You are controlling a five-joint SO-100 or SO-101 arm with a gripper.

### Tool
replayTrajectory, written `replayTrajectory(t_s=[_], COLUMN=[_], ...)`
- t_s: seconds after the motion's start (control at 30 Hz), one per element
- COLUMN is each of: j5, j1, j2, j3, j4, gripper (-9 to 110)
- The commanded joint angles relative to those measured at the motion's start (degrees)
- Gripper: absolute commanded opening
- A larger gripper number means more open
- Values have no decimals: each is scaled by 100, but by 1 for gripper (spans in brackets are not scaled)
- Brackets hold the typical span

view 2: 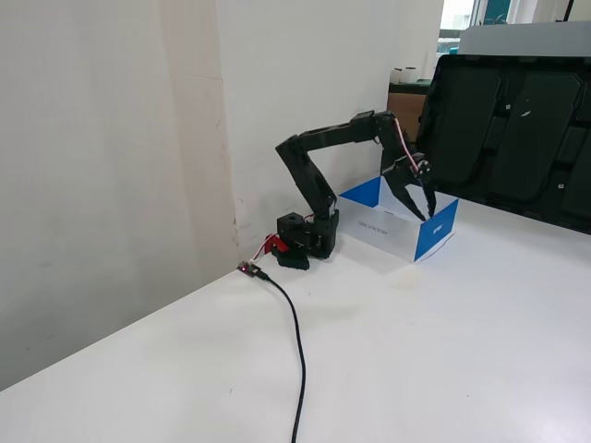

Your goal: Pick the gray block and keep it in the box.

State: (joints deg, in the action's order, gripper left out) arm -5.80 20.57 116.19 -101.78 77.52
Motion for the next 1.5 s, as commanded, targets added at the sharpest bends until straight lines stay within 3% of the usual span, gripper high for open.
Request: replayTrajectory(t_s=[0.0,0.3,0.6,0.83,1.07,1.47], j5=[-105,26,562,967,1002,1020], j1=[-1204,-2786,-3138,-2619,-2092,-2048], j2=[264,738,3015,5607,8042,8016], j3=[-88,-1925,-4491,-5968,-6935,-7286], j4=[-431,-1986,-3463,-3006,-1740,-1547], gripper=[0,0,0,0,0,0])
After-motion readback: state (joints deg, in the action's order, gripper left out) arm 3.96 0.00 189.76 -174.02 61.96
